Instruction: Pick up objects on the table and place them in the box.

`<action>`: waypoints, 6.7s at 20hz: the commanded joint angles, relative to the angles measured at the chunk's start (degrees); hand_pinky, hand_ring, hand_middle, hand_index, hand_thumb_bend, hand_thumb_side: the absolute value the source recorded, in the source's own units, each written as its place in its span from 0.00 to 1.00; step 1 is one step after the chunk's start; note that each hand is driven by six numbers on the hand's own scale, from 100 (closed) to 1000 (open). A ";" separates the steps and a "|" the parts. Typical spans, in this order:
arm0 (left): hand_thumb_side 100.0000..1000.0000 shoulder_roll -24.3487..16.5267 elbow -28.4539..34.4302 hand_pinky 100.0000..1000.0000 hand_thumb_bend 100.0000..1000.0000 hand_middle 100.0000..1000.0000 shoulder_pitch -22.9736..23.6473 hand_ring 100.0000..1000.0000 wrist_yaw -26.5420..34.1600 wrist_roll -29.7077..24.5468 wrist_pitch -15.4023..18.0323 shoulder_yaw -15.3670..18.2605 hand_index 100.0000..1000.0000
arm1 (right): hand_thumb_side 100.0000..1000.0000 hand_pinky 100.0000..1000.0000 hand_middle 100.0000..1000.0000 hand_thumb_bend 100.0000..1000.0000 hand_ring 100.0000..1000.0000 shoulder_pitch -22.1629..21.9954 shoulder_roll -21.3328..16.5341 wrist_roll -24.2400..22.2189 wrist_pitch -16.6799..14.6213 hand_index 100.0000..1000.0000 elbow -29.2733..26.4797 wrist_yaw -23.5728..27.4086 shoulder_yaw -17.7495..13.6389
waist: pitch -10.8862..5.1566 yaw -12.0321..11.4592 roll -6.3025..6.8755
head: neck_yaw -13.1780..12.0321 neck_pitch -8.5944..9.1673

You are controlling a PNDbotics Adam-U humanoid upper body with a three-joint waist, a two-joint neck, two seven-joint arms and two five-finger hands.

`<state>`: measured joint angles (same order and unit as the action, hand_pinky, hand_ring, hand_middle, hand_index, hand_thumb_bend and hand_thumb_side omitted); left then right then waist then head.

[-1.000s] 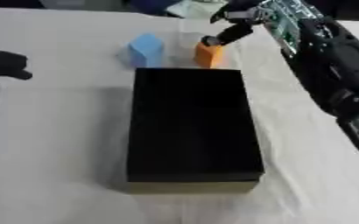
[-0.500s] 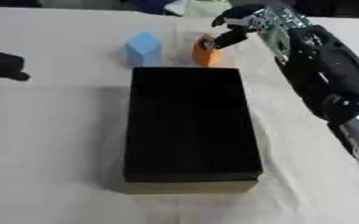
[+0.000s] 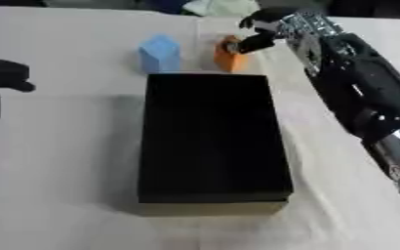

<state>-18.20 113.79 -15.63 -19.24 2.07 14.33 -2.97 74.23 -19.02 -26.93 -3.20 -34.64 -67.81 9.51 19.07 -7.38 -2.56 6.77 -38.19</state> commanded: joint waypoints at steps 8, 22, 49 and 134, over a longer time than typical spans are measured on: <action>0.97 -0.45 0.80 0.73 0.01 0.64 -0.46 0.58 -0.37 -0.22 -0.28 0.18 0.69 | 1.00 0.92 0.88 0.13 0.92 0.50 -0.90 1.30 1.76 1.00 0.00 3.91 -0.94 | -0.72 -0.01 0.34 | 0.00 0.31; 0.97 -0.50 0.80 0.74 0.01 0.64 -0.34 0.58 -0.75 -0.71 -0.59 0.26 0.69 | 1.00 0.91 0.86 0.05 0.92 0.45 -3.34 1.23 4.25 1.00 -8.37 7.80 0.32 | -1.08 0.57 0.37 | -0.32 0.10; 0.97 -0.15 0.80 0.74 0.00 0.64 -0.62 0.58 -0.90 -2.26 -0.66 0.21 0.69 | 1.00 0.90 0.84 0.31 0.91 -1.58 -0.83 2.82 6.64 1.00 -3.20 5.33 0.00 | -0.91 -0.11 0.28 | -0.06 0.33; 0.97 -0.23 0.80 0.74 0.00 0.66 -0.53 0.59 -1.16 -5.39 -1.16 0.64 0.69 | 0.80 0.80 0.54 0.00 0.75 -0.57 -5.38 5.39 9.43 0.78 -21.05 14.76 4.80 | -2.05 0.54 0.02 | -0.14 -0.02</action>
<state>-17.24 113.79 -15.65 -20.43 -3.14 13.12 -2.93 72.06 -22.01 -21.41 6.80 -53.06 -53.77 13.98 18.52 -6.78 -2.78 6.85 -38.21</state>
